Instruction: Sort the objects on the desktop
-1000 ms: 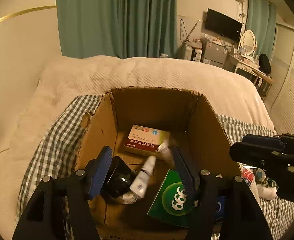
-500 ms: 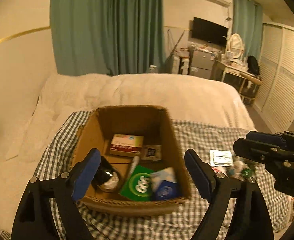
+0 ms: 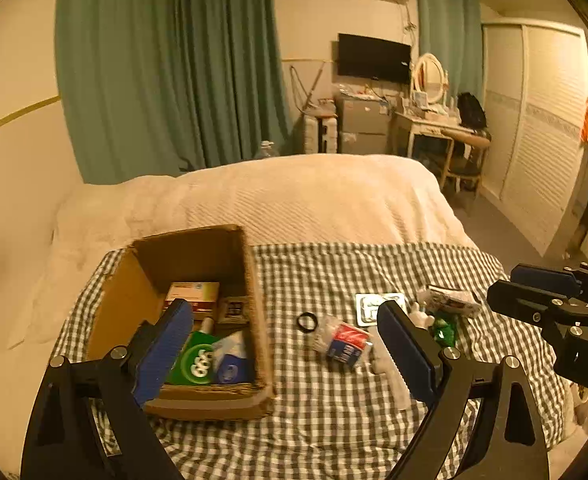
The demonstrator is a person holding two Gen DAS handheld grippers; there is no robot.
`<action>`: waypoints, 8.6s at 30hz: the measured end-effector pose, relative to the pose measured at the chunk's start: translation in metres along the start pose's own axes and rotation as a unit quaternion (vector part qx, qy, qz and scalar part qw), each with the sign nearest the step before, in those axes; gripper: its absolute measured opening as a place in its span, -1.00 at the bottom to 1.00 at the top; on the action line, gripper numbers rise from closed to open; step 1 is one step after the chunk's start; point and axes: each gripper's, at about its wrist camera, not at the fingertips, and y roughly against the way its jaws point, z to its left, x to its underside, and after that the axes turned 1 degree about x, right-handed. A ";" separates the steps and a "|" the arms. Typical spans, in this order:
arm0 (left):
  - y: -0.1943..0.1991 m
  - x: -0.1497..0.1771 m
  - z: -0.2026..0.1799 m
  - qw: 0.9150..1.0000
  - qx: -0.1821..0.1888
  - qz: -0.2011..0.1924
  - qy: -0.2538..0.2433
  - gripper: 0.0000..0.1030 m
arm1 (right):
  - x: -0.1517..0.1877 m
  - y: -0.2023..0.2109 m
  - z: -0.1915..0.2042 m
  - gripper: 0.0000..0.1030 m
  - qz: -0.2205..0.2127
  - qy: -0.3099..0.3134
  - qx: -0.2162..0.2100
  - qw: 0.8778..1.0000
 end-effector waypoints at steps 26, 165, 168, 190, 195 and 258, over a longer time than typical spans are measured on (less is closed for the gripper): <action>-0.180 0.088 -0.052 0.981 0.033 0.189 0.012 0.86 | 0.093 -0.104 -0.134 -0.14 0.113 -0.092 0.043 0.988; -0.161 0.107 -0.046 0.971 0.032 0.222 0.088 0.95 | 0.046 -0.123 -0.131 0.07 0.089 -0.092 0.066 0.990; -0.180 0.115 -0.047 0.967 0.031 0.230 0.101 0.95 | 0.062 -0.145 -0.146 0.07 0.112 -0.106 0.070 0.985; -0.245 0.151 -0.036 0.957 0.036 0.266 0.113 0.60 | 0.082 -0.275 -0.221 -0.27 0.187 -0.274 0.058 0.942; -0.233 0.153 -0.039 0.954 0.052 0.272 0.113 0.47 | 0.078 -0.262 -0.211 -0.36 0.182 -0.247 0.068 0.949; -0.121 0.054 0.179 0.988 -0.019 0.080 0.129 0.65 | -0.055 -0.226 0.134 0.08 0.099 0.014 -0.156 0.983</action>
